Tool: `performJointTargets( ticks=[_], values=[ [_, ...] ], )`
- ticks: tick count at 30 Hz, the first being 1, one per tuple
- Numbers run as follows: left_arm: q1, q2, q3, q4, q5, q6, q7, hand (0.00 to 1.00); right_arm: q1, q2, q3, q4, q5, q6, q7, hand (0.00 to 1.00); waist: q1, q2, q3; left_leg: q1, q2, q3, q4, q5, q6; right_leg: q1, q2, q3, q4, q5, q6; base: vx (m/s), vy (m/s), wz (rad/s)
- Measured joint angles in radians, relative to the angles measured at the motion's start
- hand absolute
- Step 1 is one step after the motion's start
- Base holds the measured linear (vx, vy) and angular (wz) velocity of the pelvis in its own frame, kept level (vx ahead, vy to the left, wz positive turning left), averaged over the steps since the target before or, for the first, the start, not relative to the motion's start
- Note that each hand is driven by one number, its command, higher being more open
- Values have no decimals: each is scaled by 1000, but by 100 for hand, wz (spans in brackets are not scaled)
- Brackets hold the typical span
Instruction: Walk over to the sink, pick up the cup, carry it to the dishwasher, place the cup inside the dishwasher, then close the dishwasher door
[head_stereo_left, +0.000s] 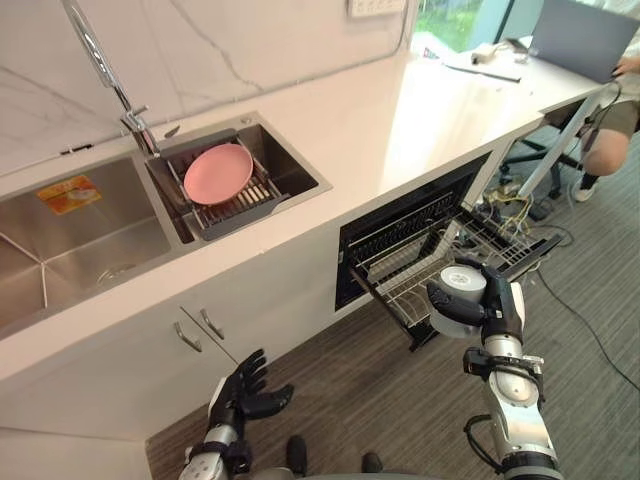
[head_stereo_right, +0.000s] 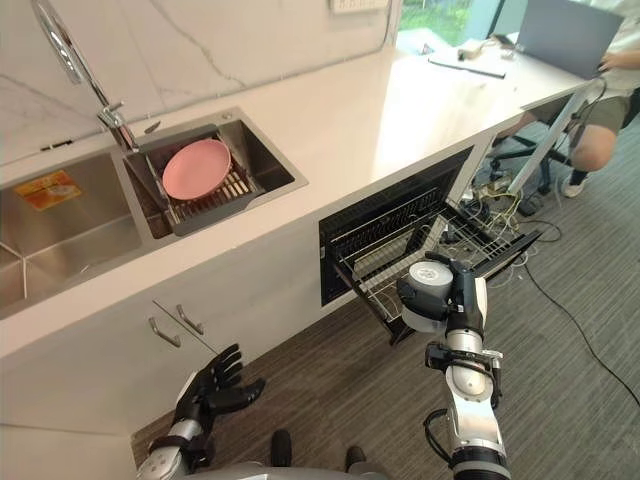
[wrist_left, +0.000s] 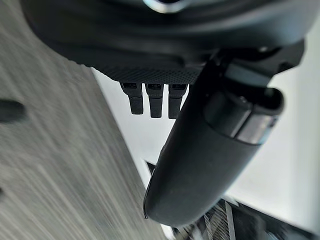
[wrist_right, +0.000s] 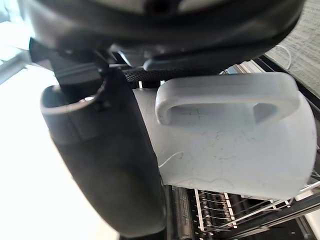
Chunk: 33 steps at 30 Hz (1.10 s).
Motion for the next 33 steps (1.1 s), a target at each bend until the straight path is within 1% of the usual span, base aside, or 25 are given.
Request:
performJointTargets(
  ticks=[2, 5, 6, 7, 9, 12, 13, 16, 19, 21, 24, 28, 31, 32, 33],
  values=[
    [-18, 3, 19, 51, 17, 0, 13, 90, -39, -19, 0, 1, -8, 1, -12, 30, 4, 9, 26, -17, -3, -5, 0, 4, 2, -14, -2, -6, 1, 0, 0, 37, 7, 11],
    [-53, 3, 37, 94, 18, -3, 41, 90, -153, -57, 1, 29, -41, 1, -36, 30, 8, 28, 93, -61, -6, -13, 26, 3, 4, -47, -6, -14, 16, 1, 1, -8, 22, 11],
    [-75, 2, 42, 104, 18, -4, 48, 90, -192, -74, 1, 44, -44, 1, -49, 30, 16, 36, 116, -81, -6, -17, 37, 3, 4, -64, -6, -17, 23, 1, 1, -44, 19, 8],
    [-81, 2, 43, 105, 18, -4, 50, 90, -201, -79, 1, 48, -46, 1, -53, 30, 18, 36, 123, -85, -6, -18, 41, 2, 4, -67, -6, -18, 25, 1, 1, -67, 20, 8],
    [-111, 1, 48, 105, 18, -21, 66, 90, -274, -111, 1, 83, -69, 2, -78, 30, 31, 48, 168, -124, -3, -22, 75, -4, 6, -98, -5, -22, 46, 1, 1, -70, 13, 6],
    [-134, -4, 57, 112, 18, -34, 80, 90, -368, -148, 2, 129, -73, 4, -105, 30, 32, 65, 207, -170, -1, -25, 102, -5, 6, -141, -4, -23, 68, 3, -1, -94, 24, 3],
    [-148, -7, 60, 125, 17, -39, 85, 90, -424, -178, 3, 163, -73, 6, -128, 30, 34, 76, 232, -186, 0, -25, 106, -5, 6, -163, -4, -23, 83, 3, -1, -92, 32, 0],
    [-167, -9, 62, 150, 17, -43, 88, 90, -486, -212, 4, 197, -76, 15, -151, 30, 35, 84, 262, -205, 0, -25, 115, -2, 9, -183, -3, -22, 92, 4, -1, -51, 20, 0],
    [-179, -12, 62, 154, 16, -43, 94, 90, -525, -233, 7, 222, -81, 20, -176, 30, 38, 86, 287, -226, 3, -26, 122, 0, 10, -201, -1, -22, 97, 5, -3, -11, 3, 0],
    [-195, -14, 61, 153, 15, -51, 106, 90, -560, -240, 7, 259, -105, 38, -198, 30, 39, 90, 304, -239, 4, -28, 126, 3, 10, -214, 0, -23, 100, 5, -3, 0, 0, 0],
    [-215, -14, 60, 154, 15, -59, 109, 90, -577, -244, 7, 285, -120, 51, -216, 30, 46, 98, 308, -259, 4, -31, 126, 5, 9, -234, 1, -24, 105, 5, -3, 0, 0, 0],
    [-240, -14, 52, 155, 15, -76, 123, 90, -608, -246, 11, 345, -147, 62, -217, 30, 53, 103, 312, -284, 4, -34, 126, 9, 11, -260, 1, -25, 111, 5, -3, 2, -2, 1],
    [-264, -14, 41, 177, 15, -80, 127, 90, -614, -249, 18, 349, -147, 64, -219, 30, 59, 111, 318, -286, 4, -35, 126, 10, 11, -263, 1, -24, 113, 5, -4, 0, 0, 0],
    [-270, -14, 41, 179, 14, -81, 127, 90, -634, -249, 36, 356, -147, 64, -220, 90, 59, 113, 320, -294, 4, -35, 124, 15, 11, -278, 1, -24, 121, 4, -6, 0, 0, 0],
    [-273, -14, 41, 180, 14, -81, 127, 90, -644, -249, 41, 365, -147, 64, -222, 90, 58, 113, 321, -296, 4, -35, 122, 17, 11, -281, 2, -23, 122, 4, -6, -32, -4, -1]
  ],
)
